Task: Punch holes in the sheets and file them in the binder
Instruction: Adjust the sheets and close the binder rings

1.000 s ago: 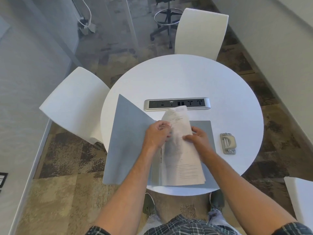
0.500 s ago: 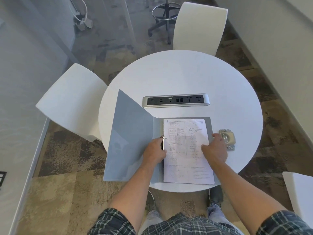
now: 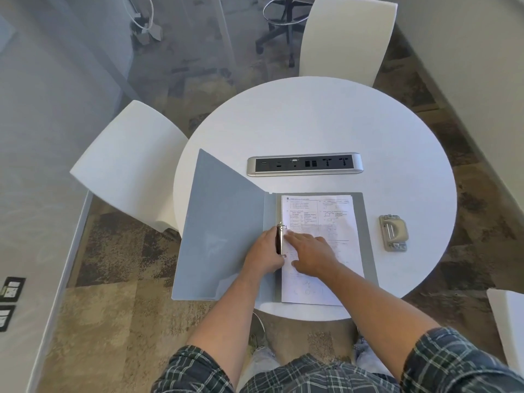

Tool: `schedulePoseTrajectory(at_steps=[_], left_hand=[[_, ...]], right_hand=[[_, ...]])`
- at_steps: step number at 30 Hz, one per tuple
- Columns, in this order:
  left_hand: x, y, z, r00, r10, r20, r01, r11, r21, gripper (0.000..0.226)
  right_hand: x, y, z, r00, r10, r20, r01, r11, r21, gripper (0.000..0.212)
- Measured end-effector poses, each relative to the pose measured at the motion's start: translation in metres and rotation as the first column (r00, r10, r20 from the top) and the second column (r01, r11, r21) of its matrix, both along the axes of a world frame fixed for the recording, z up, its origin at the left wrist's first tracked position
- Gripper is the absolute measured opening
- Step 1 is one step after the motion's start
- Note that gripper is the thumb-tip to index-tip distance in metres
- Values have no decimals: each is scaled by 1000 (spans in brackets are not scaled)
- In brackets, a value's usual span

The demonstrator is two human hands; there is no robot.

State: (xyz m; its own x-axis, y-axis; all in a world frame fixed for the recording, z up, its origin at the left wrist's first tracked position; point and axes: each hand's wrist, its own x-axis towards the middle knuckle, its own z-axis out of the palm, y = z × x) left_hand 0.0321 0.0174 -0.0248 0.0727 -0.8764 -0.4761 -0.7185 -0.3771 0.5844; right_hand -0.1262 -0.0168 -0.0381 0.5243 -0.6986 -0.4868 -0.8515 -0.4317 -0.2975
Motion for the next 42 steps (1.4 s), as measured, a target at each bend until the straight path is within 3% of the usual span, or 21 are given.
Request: schedulePoseTrajectory(at_steps=[4, 7, 13, 27, 31, 37, 42], left_hand=[[-4, -7, -3, 957, 287, -31, -283, 955, 92, 26], [-7, -14, -5, 950, 303, 79, -309, 948, 72, 8], [-12, -31, -5, 939, 172, 297, -217, 968, 125, 23], [-26, -32, -7, 899, 74, 432, -110, 992, 60, 34], [-29, -32, -5, 910, 94, 404, -122, 992, 42, 28], [-15, -36, -6, 917, 334, 218, -359, 929, 89, 24], [-13, -40, -5, 912, 368, 182, -394, 910, 132, 22]], right_hand=[[2, -3, 1, 1000, 15, -28, -15, 1000, -10, 80], [2, -5, 2, 1000, 5, -31, -4, 1000, 6, 81], [3, -10, 2, 999, -15, -50, 17, 999, 37, 84], [4, -9, 1, 1000, -11, -27, 13, 997, 74, 82], [5, -8, -3, 996, 61, -70, -58, 997, 43, 80], [1, -16, -2, 994, 86, -72, -80, 993, 81, 76], [-3, -18, -2, 993, 98, -60, -92, 991, 95, 78]])
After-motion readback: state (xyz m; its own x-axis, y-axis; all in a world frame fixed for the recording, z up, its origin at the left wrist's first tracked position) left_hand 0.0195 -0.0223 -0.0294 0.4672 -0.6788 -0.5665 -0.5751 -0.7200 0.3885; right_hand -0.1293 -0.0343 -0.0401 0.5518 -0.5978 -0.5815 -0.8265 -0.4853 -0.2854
